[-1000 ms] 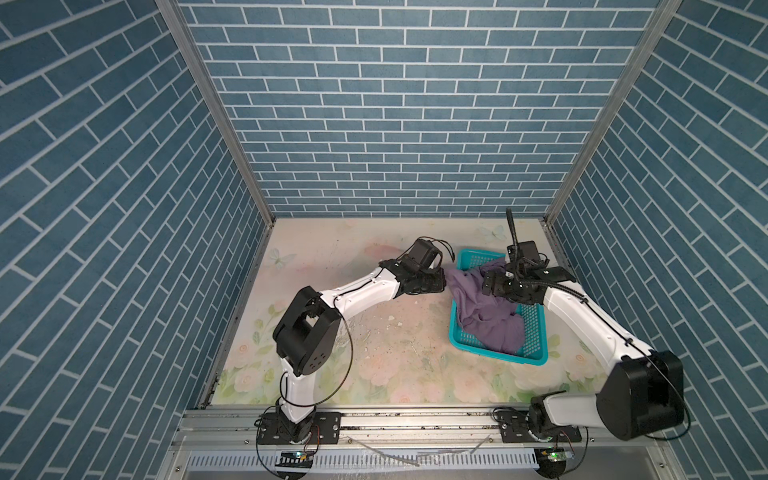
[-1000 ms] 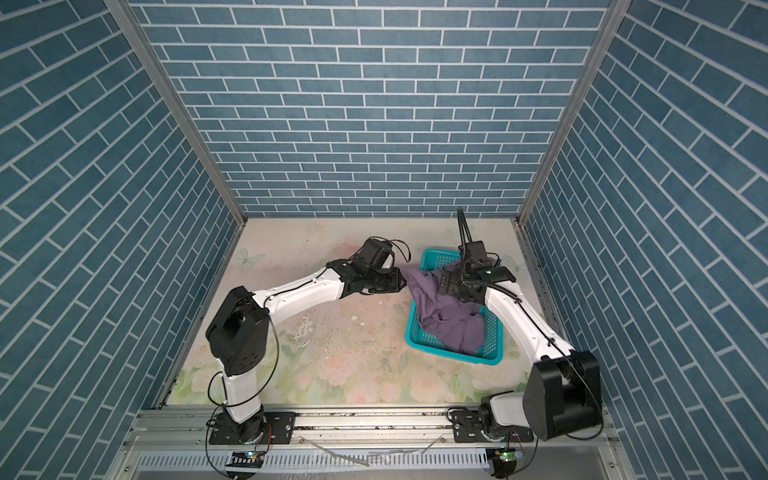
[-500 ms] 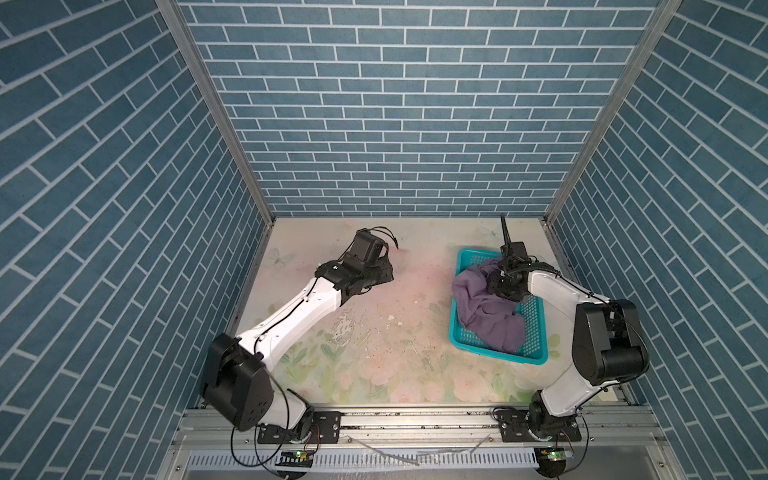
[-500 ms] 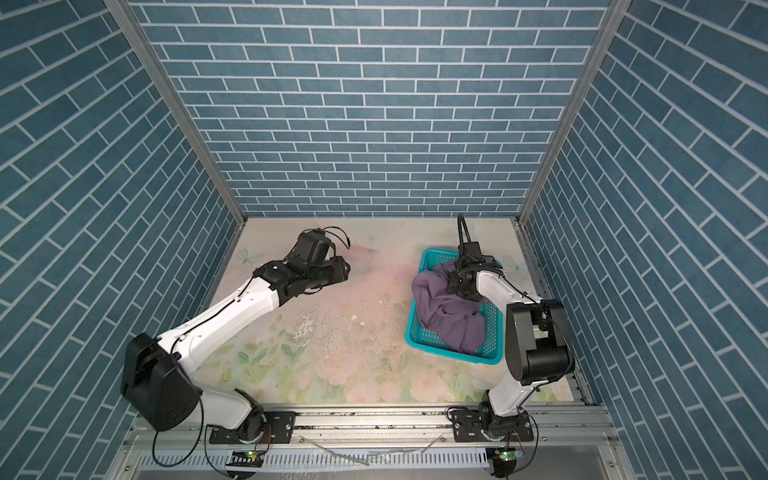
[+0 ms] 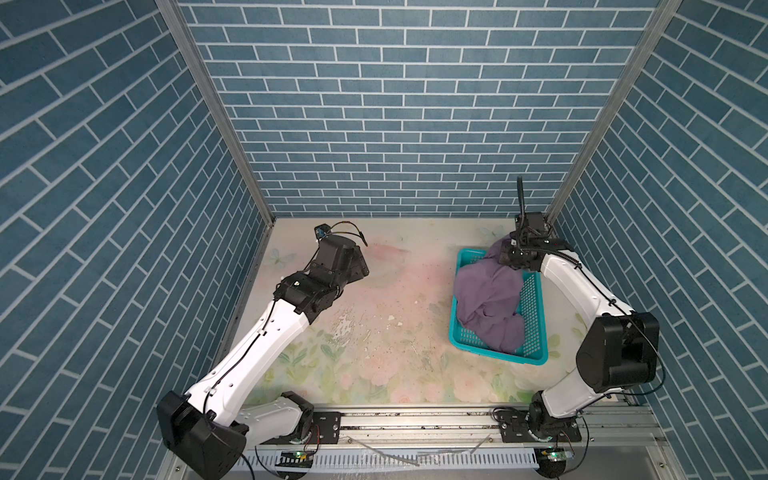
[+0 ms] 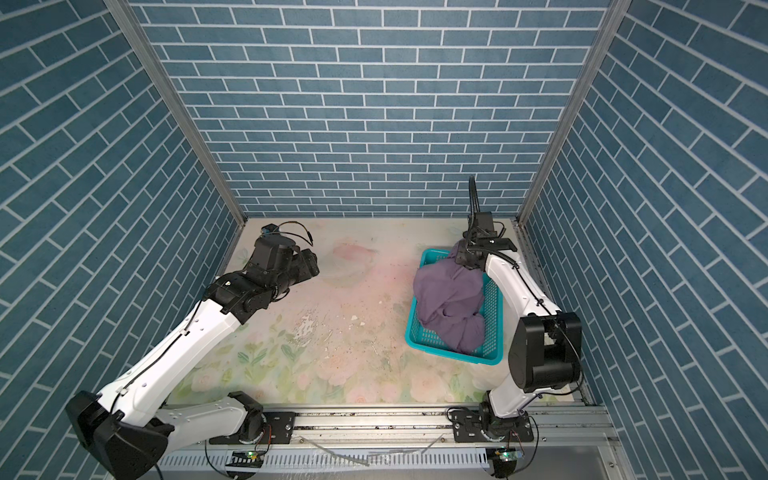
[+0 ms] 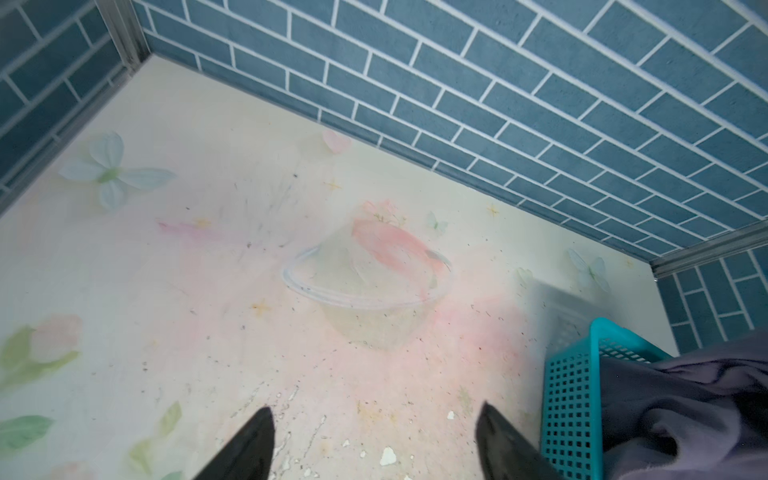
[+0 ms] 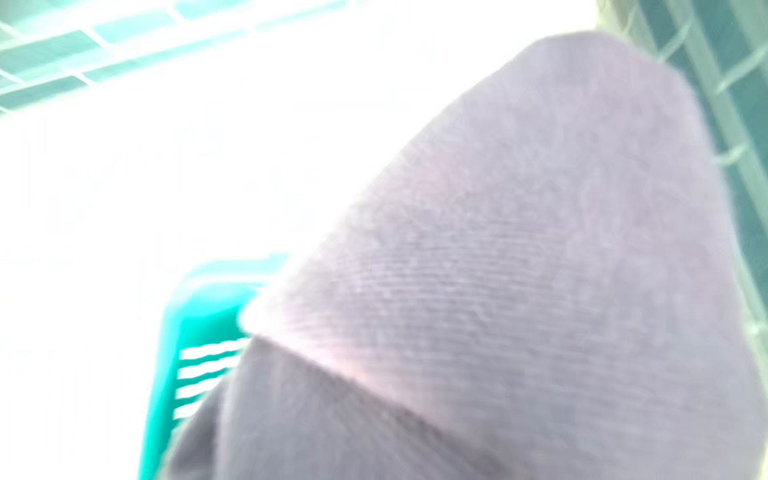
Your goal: Fold and stack the trousers
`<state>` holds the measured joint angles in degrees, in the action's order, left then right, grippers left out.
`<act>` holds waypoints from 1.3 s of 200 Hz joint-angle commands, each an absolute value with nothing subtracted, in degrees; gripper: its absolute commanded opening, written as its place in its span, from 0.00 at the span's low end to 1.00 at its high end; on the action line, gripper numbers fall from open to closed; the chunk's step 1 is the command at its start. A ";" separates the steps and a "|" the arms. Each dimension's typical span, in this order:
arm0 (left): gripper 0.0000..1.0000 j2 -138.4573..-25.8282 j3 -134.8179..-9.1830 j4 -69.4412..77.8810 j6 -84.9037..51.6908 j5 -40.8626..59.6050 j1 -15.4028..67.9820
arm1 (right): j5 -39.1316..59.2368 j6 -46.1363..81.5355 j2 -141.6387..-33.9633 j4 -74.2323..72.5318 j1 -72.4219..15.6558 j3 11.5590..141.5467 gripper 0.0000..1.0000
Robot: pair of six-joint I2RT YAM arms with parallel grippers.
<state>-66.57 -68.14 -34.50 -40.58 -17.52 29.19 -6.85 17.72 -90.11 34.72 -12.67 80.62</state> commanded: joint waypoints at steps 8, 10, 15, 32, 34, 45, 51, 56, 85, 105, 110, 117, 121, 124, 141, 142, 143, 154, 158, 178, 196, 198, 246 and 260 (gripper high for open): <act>0.99 -62.87 -67.54 -38.92 -40.01 -25.13 28.48 | -11.18 13.09 -82.61 35.08 -21.89 91.25 0.00; 0.99 -62.59 -67.53 -39.04 -39.84 -25.42 28.48 | -11.34 12.98 -82.33 34.96 -22.68 91.74 0.00; 0.99 -61.97 -67.68 -39.41 -39.57 -26.01 28.42 | -11.73 12.78 -81.75 34.64 -24.55 92.86 0.00; 0.99 -59.88 -67.80 -40.36 -38.63 -27.80 28.22 | -12.86 11.74 -81.36 33.71 -31.19 97.32 0.00; 0.99 -59.64 -67.80 -40.44 -38.51 -27.98 28.22 | -12.73 11.70 -81.56 33.61 -31.90 97.89 0.00; 0.99 -58.14 -67.38 -40.87 -38.10 -28.94 28.06 | -11.27 11.56 -82.77 33.27 -35.81 100.90 0.00; 0.99 -57.23 -67.20 -41.09 -37.99 -29.38 28.01 | -9.98 11.44 -83.98 33.02 -37.82 102.43 0.00; 0.99 -56.59 -66.92 -41.17 -37.86 -29.75 28.01 | -8.68 11.37 -85.06 32.69 -39.37 103.72 0.00; 0.99 -52.31 -64.99 -42.00 -37.32 -31.69 27.69 | -2.07 11.79 -94.06 30.90 -45.45 109.23 0.00; 0.99 -50.25 -64.42 -43.55 -36.94 -33.06 27.43 | 2.12 13.44 -102.64 34.01 -47.14 115.24 0.00; 0.99 -49.87 -64.42 -43.82 -36.83 -33.37 27.50 | 2.79 13.89 -104.73 34.96 -47.15 116.47 0.00; 0.99 -49.47 -64.34 -44.24 -36.56 -33.67 27.36 | 3.74 14.46 -107.48 36.18 -47.22 118.01 0.00; 0.99 -49.30 -64.34 -44.38 -36.36 -33.78 27.37 | 4.17 14.70 -108.92 36.90 -47.17 118.91 0.00; 0.99 -49.18 -64.31 -44.45 -36.16 -33.83 27.42 | 4.37 14.87 -109.85 37.35 -47.39 119.45 0.00; 0.99 -49.09 -64.42 -44.98 -35.89 -33.84 27.30 | 3.39 15.36 -114.89 40.59 -47.20 121.49 0.05; 0.99 -49.15 -64.42 -44.94 -35.88 -33.79 27.27 | 3.28 15.41 -115.15 40.77 -47.24 121.56 0.06; 0.99 -49.19 -64.42 -44.97 -35.91 -33.77 27.30 | 3.18 15.48 -115.27 40.95 -47.18 121.73 0.07; 0.99 -49.26 -64.27 -45.01 -35.86 -33.60 27.33 | 2.61 15.80 -117.42 42.48 -47.13 122.22 0.24; 0.99 -49.26 -64.05 -44.93 -35.79 -33.66 27.26 | 2.63 15.95 -117.92 42.92 -47.08 122.23 0.31; 0.99 -49.90 -62.31 -43.83 -35.99 -33.27 27.20 | 2.68 16.42 -119.00 44.49 -47.00 121.61 0.52; 0.99 -51.66 -61.45 -42.50 -36.19 -31.26 27.20 | 1.87 16.57 -117.13 43.90 -46.77 118.77 0.60; 0.99 -51.94 -61.44 -42.29 -36.21 -30.95 27.21 | 1.74 16.60 -116.80 43.71 -46.76 118.22 0.61; 0.99 -61.93 -61.94 -36.19 -35.66 -19.04 27.22 | -3.51 18.05 -103.49 41.27 -44.11 103.72 0.67; 0.99 -65.55 -62.01 -32.39 -35.17 -12.68 27.33 | -3.59 20.32 -96.24 39.03 -41.10 95.33 0.68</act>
